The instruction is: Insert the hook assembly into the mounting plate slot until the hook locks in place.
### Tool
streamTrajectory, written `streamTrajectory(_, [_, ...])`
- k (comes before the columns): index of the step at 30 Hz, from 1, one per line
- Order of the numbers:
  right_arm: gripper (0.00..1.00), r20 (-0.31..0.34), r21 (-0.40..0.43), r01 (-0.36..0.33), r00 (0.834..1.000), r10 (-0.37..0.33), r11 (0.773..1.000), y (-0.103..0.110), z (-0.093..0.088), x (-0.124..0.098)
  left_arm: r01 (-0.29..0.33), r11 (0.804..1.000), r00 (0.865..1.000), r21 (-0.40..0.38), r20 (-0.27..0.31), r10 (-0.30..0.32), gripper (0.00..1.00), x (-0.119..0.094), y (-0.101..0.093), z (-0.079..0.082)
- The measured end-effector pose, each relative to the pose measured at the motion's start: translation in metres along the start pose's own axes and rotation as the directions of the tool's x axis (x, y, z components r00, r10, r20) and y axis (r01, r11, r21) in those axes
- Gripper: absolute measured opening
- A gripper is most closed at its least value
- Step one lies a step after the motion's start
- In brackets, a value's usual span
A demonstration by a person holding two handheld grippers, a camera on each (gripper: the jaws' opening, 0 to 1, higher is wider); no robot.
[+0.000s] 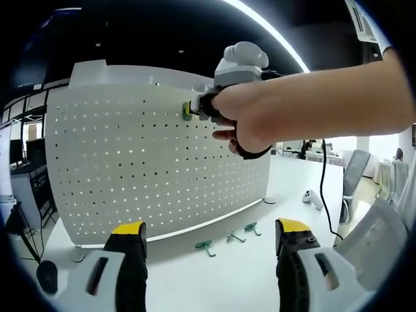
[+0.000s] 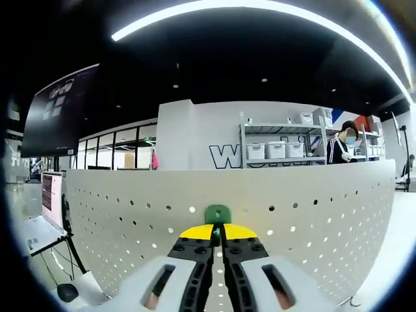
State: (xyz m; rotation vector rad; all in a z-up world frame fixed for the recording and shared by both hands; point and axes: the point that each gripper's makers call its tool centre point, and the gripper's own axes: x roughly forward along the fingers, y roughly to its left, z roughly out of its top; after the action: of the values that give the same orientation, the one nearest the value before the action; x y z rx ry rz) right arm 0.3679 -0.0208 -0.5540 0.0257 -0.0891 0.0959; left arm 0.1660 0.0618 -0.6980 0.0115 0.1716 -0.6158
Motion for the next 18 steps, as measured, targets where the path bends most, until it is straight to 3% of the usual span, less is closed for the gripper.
streamTrajectory(13, [0.04, 0.002, 0.036, -0.03, 1.0, 0.03, 0.999, 0.0002, 0.0007, -0.0036, -0.003, 1.0, 1.0, 0.006, -0.002, 0.003, 0.84, -0.0002, 0.0002, 0.0004])
streamTrajectory(18, [0.09, 0.002, 0.055, -0.069, 0.998, 0.069, 0.996, 0.0051, 0.0009, -0.004, -0.01, 1.0, 1.0, 0.016, -0.007, 0.01, 0.84, -0.0011, 0.0026, 0.0016])
